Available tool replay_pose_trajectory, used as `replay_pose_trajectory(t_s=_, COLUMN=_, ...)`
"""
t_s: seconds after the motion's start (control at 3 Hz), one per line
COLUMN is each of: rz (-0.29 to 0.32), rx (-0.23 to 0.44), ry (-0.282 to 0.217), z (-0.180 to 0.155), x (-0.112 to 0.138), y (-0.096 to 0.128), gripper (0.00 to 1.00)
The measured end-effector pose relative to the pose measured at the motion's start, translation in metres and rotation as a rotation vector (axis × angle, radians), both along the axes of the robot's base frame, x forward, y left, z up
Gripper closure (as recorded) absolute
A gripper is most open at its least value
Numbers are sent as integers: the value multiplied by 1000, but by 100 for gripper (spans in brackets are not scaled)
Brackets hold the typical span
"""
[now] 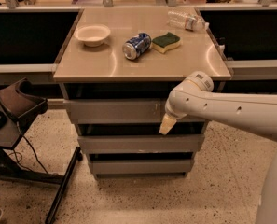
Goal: Open top drawer
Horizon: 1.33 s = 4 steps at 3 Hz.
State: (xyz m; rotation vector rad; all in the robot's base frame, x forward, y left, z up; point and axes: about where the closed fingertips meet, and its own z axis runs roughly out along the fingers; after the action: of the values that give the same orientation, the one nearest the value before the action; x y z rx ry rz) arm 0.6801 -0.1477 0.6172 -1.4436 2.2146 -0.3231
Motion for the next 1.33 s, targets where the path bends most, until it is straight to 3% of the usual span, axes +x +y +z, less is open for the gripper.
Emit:
replay_pose_trajectory(t_s=0.33, rz=0, rx=0, ry=0, z=0, x=0, y=0, gripper=19)
replay_pose_trajectory(t_s=1.33, rz=0, rx=0, ry=0, z=9, x=0, y=0, gripper=89)
